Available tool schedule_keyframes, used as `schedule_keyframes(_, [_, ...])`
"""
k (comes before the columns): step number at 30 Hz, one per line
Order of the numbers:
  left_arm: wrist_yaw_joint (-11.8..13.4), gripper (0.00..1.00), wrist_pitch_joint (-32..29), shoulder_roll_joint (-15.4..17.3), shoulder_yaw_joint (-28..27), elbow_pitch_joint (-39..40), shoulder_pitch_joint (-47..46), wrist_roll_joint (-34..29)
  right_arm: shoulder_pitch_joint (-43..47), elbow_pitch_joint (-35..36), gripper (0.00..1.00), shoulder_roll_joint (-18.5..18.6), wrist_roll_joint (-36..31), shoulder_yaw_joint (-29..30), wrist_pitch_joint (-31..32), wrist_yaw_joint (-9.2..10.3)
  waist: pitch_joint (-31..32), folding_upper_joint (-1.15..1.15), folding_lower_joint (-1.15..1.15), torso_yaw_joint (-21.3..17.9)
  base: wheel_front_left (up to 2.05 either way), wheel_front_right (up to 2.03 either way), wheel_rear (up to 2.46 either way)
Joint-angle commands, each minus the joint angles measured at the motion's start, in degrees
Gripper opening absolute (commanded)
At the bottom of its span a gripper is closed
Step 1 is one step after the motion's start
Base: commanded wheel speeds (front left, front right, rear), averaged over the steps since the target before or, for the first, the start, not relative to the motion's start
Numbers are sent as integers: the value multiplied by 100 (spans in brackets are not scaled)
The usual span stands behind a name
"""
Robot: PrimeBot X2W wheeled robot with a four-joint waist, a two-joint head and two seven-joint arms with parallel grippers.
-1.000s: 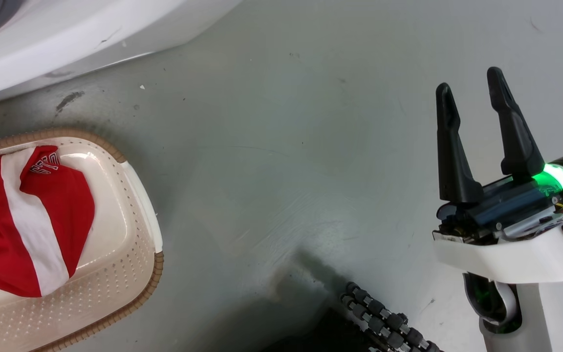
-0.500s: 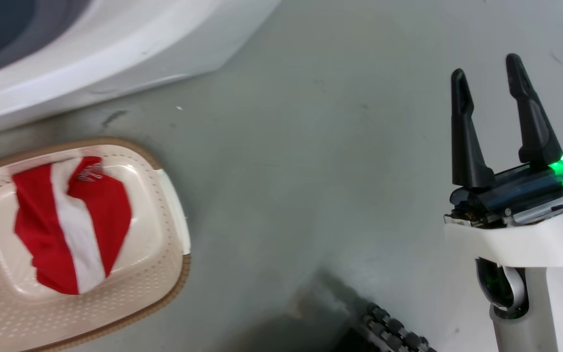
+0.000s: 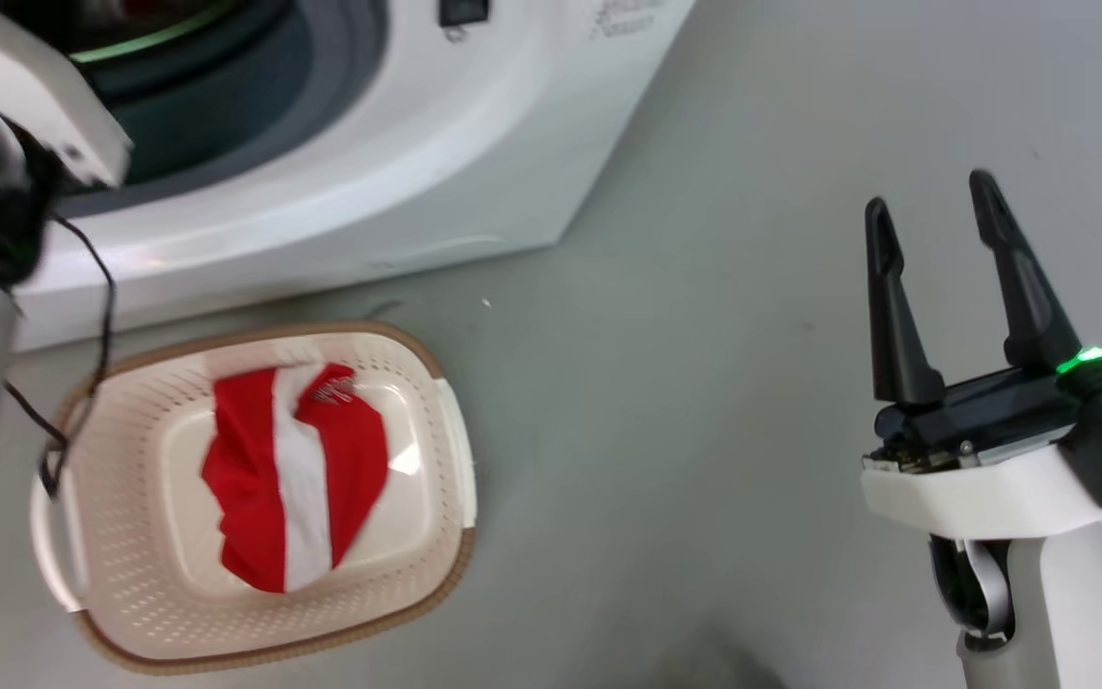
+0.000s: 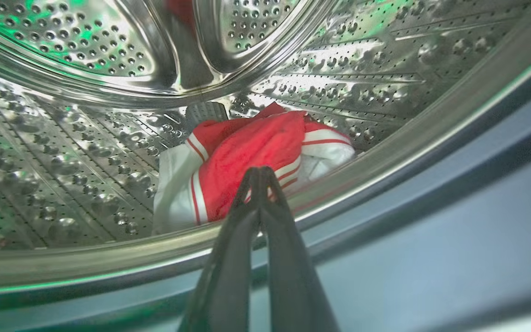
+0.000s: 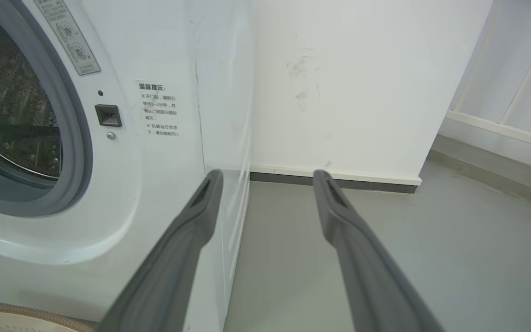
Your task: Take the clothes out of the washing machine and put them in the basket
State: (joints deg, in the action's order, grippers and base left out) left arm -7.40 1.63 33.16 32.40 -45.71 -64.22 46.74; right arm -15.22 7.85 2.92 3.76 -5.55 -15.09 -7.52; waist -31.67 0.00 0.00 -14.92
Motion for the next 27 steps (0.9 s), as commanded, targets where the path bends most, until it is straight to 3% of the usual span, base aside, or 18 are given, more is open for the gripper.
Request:
schedule_keyframes(1, [-7,0,143,-54,21,35,210,58,72,-26,100,-8,-60,0,-12,6,387,0,0,306,0,0,0])
schedule_keyframes(8, [-7,0,575,-177,380,285,822,47,263,-141,100,-8,-164,-55,-12,6,812,0,0,558,0,0,0])
schedule_keyframes(9, [-7,40,590,-166,426,313,854,14,264,-149,100,-7,-170,-60,-12,6,839,0,0,577,0,0,0])
schedule_keyframes(10, [-7,100,614,-151,473,336,876,-19,267,-151,100,-8,-163,-74,-12,6,855,0,0,587,0,0,0])
schedule_keyframes(23, [-7,100,334,-53,587,409,570,14,184,-81,100,-9,-20,-48,-12,6,541,0,0,390,0,0,0])
schedule_keyframes(27, [-7,100,-15,13,641,454,288,115,96,-15,100,-9,27,-45,-12,6,279,0,0,288,0,0,0])
